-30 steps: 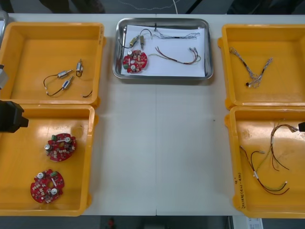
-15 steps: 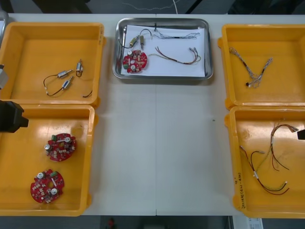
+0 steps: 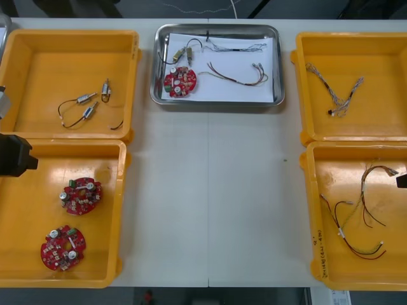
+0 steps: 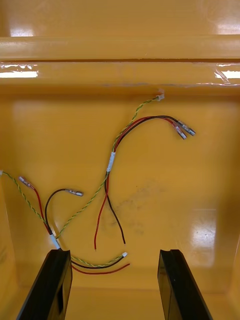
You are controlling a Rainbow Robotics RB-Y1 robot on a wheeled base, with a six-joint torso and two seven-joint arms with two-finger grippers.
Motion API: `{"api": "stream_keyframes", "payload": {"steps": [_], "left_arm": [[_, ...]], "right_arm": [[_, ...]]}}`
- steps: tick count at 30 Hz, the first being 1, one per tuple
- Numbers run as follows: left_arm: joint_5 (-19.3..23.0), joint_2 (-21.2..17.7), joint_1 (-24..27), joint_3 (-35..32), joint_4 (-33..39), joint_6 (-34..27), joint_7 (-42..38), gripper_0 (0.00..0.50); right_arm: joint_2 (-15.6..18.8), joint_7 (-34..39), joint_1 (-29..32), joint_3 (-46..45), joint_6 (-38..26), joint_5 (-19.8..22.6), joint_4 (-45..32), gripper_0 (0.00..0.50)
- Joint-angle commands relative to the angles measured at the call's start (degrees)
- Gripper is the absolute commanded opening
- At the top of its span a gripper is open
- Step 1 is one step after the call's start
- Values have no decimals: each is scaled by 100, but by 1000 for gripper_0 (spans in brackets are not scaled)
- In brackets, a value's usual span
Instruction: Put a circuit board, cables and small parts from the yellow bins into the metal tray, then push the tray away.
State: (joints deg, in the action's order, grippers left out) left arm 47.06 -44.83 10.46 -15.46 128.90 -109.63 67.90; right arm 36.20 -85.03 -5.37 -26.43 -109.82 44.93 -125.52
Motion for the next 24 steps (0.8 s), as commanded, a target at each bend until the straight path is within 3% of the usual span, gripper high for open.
{"api": "stream_keyframes", "payload": {"steps": [1, 24], "left_arm": [[-48, -254, -88, -168, 30, -37, 399, 500], [-48, -254, -88, -168, 30, -37, 399, 500]], "right_arm": [[221, 215, 107, -117, -18, 34, -184, 500], [221, 215, 107, -117, -18, 34, -184, 500]]}}
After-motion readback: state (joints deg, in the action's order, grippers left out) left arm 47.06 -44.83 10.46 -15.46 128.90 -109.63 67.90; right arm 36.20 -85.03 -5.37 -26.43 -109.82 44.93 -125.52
